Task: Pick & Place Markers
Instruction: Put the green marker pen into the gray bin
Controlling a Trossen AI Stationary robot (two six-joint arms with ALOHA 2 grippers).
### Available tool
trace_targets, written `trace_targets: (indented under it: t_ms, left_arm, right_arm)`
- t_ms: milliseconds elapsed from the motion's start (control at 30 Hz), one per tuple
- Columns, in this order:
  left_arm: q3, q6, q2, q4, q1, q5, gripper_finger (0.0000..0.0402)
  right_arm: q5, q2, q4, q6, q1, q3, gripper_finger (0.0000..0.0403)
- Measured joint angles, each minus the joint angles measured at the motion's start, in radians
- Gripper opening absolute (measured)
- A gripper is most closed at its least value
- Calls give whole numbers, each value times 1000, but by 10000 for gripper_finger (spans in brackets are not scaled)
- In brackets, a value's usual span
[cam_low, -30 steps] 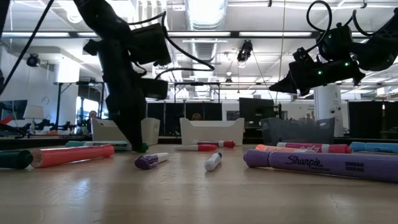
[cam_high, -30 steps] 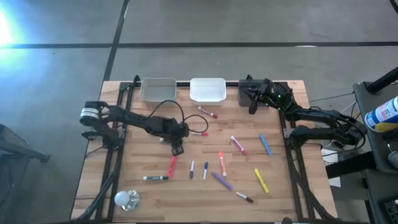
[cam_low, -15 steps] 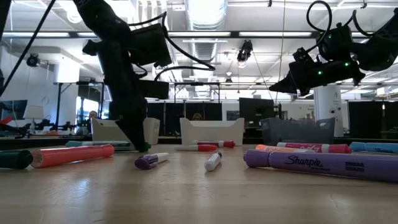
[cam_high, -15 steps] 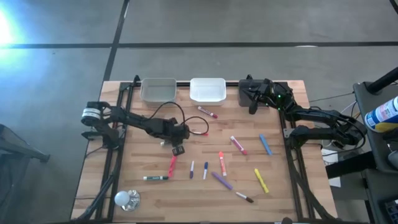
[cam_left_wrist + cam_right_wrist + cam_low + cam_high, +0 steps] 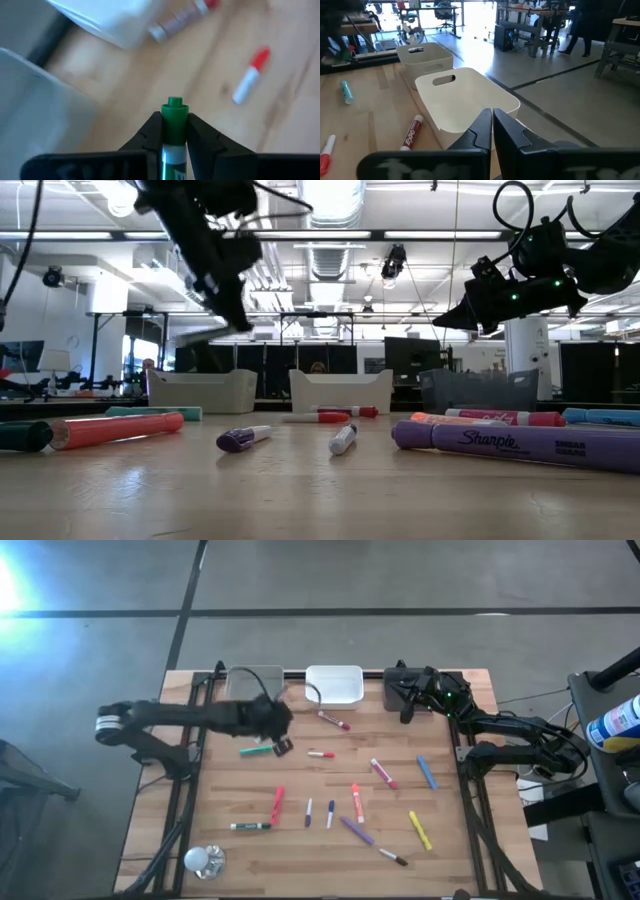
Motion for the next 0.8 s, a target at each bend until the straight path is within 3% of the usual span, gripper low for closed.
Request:
trace_targets:
  t_ms: [133, 333, 467, 633, 800]
  left_arm:
    - [40, 71, -79, 11, 131, -45, 57]
    - [48, 184, -87, 60, 387, -15, 58]
    - [33, 206, -12, 99, 540, 109, 58]
    - [26, 243, 134, 216, 621, 118, 59]
    - [27, 243, 276, 286, 630, 71, 59]
  right_arm:
    - [0, 0, 0, 0, 0, 0, 13]
    - [0, 0, 0, 0, 0, 0, 13]
    - [0, 0, 0, 0, 0, 0, 13]
    - [0, 0, 0, 0, 0, 0, 13]
    - [0, 0, 0, -3, 0, -3, 13]
